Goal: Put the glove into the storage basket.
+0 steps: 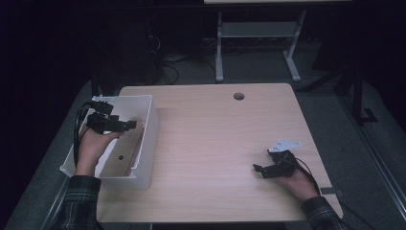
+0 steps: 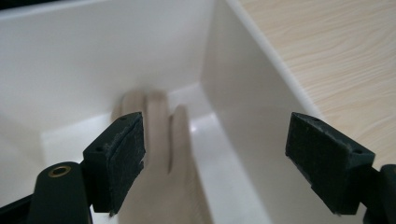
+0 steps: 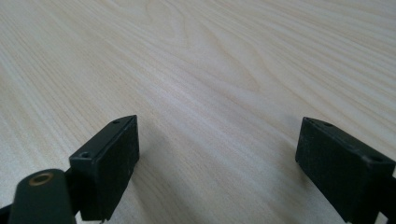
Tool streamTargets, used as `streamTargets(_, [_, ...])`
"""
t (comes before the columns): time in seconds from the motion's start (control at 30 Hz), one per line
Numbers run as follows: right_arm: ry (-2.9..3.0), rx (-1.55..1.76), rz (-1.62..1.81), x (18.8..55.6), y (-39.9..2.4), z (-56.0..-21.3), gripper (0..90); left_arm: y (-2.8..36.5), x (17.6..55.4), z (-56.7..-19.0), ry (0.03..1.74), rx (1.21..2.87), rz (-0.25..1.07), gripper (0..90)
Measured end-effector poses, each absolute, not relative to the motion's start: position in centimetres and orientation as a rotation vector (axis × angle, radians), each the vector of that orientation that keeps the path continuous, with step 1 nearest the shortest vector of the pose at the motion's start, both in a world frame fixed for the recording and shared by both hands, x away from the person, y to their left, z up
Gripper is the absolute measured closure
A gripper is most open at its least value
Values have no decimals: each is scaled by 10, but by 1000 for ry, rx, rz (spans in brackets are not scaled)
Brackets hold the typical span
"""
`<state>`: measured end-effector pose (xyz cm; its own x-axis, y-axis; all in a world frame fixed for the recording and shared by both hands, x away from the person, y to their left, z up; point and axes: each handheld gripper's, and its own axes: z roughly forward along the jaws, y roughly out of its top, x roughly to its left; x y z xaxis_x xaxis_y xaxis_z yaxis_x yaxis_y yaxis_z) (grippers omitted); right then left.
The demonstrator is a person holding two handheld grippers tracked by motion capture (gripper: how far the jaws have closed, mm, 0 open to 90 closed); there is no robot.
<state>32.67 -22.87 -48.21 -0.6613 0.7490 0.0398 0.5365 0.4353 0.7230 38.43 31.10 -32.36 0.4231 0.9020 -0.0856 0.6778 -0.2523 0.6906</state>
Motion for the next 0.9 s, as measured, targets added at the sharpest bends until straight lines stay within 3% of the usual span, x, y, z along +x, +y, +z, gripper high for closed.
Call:
streamTargets(0.43, [2406,1112,1057,326,-228,-482,128,250,380,-294,1142,2019,385,193])
streamTargets(0.9, [2406,1109,1057,326,-228,-482,128,194,372,-298,989,2029,288,193])
